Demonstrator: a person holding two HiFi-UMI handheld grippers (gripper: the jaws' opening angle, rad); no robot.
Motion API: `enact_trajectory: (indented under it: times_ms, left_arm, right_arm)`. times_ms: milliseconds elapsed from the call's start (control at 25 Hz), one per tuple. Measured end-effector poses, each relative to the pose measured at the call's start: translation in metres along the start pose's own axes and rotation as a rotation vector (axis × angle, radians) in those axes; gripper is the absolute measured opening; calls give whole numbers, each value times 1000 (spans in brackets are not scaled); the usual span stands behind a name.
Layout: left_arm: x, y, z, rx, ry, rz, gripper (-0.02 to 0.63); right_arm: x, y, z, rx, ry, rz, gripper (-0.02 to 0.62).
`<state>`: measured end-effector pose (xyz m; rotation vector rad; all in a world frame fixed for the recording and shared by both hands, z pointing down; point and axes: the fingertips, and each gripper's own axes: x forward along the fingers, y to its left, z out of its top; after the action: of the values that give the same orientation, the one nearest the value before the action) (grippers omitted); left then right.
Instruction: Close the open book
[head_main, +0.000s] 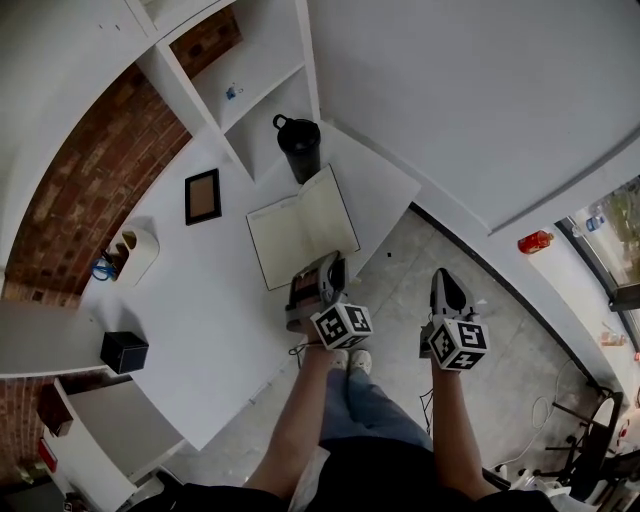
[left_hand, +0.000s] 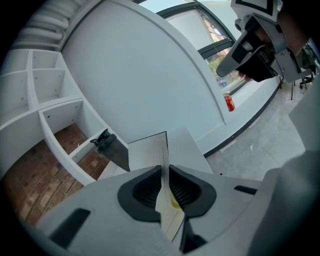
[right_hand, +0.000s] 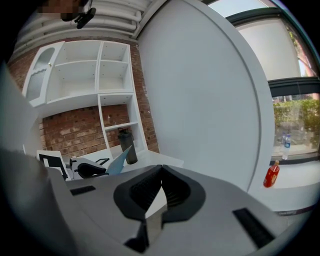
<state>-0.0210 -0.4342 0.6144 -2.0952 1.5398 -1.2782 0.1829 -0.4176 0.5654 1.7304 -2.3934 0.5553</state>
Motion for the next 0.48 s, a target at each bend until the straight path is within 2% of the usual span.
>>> enact_trajectory:
  times_ms: [200, 480]
  left_arm:
    - [-15, 18, -14, -121, -20, 33, 46]
    - [-33, 32, -47, -220, 10, 70, 52]
  right_arm:
    - [13, 29, -1, -21, 15, 67, -2]
    - [26, 69, -7, -50, 35, 152, -2]
